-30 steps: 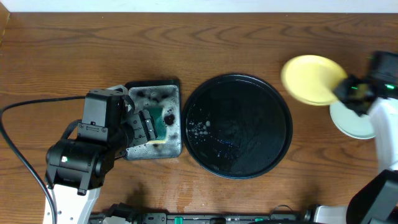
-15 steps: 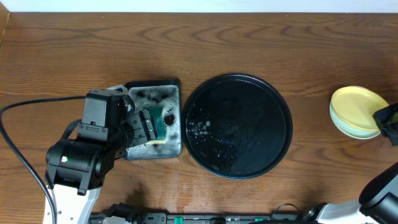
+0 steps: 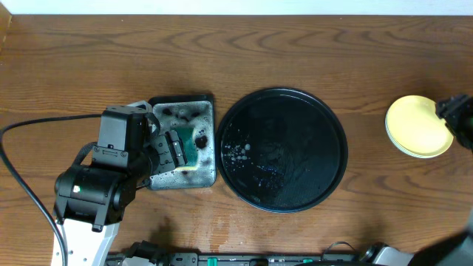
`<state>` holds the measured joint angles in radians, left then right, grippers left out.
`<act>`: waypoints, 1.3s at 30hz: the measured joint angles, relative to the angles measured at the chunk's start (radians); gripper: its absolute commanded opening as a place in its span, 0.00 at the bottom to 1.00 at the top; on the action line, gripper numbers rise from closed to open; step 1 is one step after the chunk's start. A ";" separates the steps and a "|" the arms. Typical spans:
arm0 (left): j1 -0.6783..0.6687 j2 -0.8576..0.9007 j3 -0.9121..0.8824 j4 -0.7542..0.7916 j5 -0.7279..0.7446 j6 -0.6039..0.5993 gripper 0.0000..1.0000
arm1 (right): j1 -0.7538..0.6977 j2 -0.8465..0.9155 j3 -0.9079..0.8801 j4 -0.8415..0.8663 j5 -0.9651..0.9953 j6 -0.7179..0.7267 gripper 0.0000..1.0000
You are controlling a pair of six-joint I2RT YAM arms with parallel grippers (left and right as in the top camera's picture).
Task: Clean dirty plates on tray and stack at the side
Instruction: 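Carry the yellow plate right and stack it on the green plates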
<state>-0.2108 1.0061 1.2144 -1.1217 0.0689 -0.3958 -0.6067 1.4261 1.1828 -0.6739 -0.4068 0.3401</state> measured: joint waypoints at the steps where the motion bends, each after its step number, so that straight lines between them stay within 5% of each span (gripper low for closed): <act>1: 0.000 0.000 0.000 -0.001 0.000 0.000 0.83 | 0.018 -0.043 0.000 -0.012 -0.012 -0.002 0.61; 9: 0.000 0.000 0.000 0.000 0.000 0.000 0.83 | 0.254 -0.410 0.006 -0.179 -0.120 -0.099 0.63; 11: 0.000 0.000 0.000 -0.001 0.000 0.000 0.83 | 0.322 -0.464 0.006 -0.212 -0.148 -0.134 0.99; 17: 0.000 0.000 0.000 -0.001 0.000 0.000 0.83 | 0.483 -0.591 0.006 -0.303 -0.188 -0.162 0.99; 28: 0.000 0.000 0.000 0.000 0.000 0.000 0.83 | 0.535 -0.641 0.007 -0.443 -0.182 -0.181 0.99; 39: 0.000 0.000 0.000 0.000 0.000 0.000 0.83 | 0.772 -0.769 -0.084 -0.307 -0.037 -0.435 0.99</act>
<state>-0.2108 1.0061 1.2144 -1.1221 0.0692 -0.3958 0.1654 0.6571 1.0985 -0.9806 -0.4442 -0.0952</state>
